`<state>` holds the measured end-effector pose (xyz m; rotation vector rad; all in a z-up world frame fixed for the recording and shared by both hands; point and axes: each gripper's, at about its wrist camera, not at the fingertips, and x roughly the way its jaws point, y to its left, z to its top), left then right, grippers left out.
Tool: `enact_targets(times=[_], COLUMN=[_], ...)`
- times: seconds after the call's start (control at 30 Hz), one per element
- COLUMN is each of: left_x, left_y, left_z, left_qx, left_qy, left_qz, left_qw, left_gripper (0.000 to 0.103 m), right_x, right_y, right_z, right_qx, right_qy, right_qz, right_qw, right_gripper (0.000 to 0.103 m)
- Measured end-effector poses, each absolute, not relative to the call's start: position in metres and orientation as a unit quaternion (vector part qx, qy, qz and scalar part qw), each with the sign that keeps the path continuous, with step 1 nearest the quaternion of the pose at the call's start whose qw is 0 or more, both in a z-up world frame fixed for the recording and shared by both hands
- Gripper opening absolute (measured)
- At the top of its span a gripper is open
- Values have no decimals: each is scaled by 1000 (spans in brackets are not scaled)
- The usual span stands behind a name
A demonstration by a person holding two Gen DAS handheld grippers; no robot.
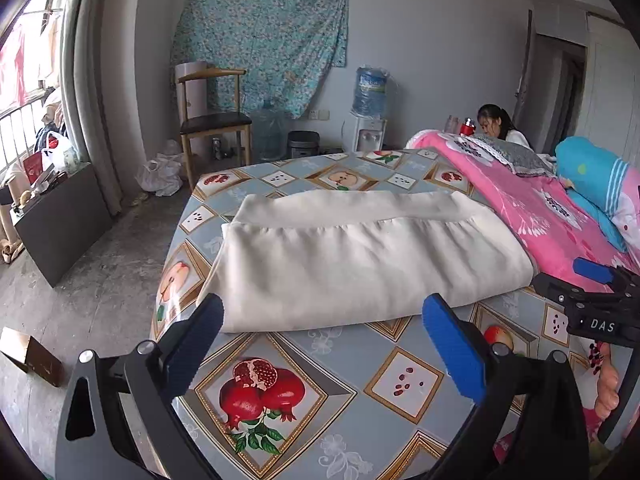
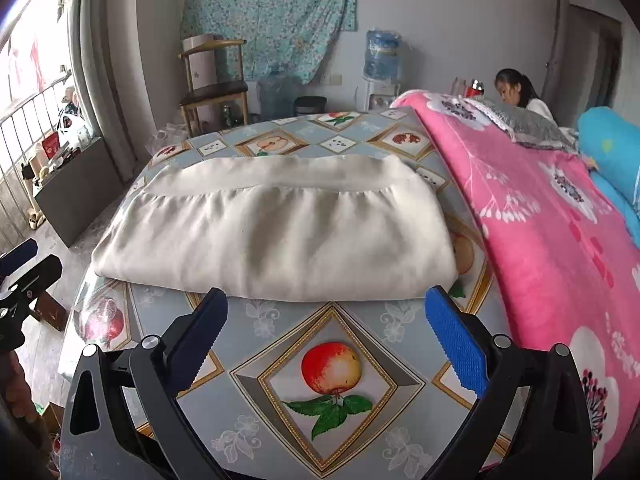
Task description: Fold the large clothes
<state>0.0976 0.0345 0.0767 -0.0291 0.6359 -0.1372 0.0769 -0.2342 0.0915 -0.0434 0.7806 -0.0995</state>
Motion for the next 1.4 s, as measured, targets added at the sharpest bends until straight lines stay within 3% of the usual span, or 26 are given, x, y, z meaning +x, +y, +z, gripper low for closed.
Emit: enact_targets(times=[0.3, 0.57, 0.8, 1.4], left_x=[75, 92, 110, 126], left_y=[27, 7, 6, 10], left_z=[100, 81, 53, 37], left_qx=[22, 22, -12, -8], left_qy=[264, 332, 423, 463], left_qz=[33, 33, 66, 58], left_qw=[964, 942, 904, 885], left_gripper=[98, 98, 98, 98], right_x=[51, 49, 60, 81], right_y=[-223, -215, -216, -199], right_z=[119, 117, 87, 57], right_qx=[-27, -44, -27, -20], right_qy=[330, 336, 405, 465], right_qz=[-67, -73, -55, -28], right_qw=[941, 938, 912, 884], right_gripper=[96, 96, 96, 96])
